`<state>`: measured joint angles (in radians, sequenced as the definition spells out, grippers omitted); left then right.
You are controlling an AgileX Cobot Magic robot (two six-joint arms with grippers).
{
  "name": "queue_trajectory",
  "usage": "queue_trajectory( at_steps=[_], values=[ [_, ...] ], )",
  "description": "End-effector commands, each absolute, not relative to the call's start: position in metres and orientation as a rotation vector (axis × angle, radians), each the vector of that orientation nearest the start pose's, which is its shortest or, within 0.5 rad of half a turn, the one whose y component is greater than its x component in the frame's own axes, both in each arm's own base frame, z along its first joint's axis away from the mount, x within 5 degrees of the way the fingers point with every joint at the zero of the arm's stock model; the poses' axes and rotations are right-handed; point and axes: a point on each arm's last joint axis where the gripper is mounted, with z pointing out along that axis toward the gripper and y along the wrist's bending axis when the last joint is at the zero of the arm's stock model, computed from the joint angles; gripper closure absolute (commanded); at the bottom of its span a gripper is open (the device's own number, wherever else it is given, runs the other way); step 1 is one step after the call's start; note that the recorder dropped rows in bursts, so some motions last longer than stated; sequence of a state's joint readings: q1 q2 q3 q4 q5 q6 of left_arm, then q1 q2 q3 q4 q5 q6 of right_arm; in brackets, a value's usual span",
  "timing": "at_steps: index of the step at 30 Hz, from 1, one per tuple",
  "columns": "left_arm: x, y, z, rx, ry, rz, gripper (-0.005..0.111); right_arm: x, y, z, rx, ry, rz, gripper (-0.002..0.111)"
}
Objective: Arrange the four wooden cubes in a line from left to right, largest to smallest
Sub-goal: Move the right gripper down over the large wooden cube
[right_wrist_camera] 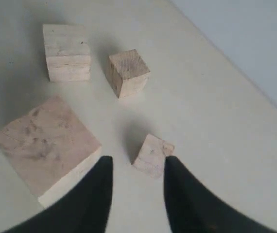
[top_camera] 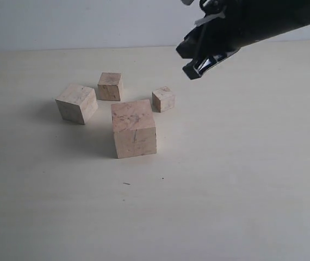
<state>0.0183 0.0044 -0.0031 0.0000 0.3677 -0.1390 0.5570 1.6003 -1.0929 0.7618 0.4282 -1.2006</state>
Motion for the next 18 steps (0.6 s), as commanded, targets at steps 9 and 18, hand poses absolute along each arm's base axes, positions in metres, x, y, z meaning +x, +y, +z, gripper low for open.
queue_trajectory(
  at_steps=[9,18],
  values=[
    [0.053,0.001,0.181,-0.151,1.835,-0.091,0.107,0.317,0.233,0.225,-0.844,2.029,0.646,0.005],
    [0.053,0.001,0.181,-0.151,1.835,-0.091,0.107,0.316,0.237,0.224,-1.361,1.81,0.436,0.005]
  ],
)
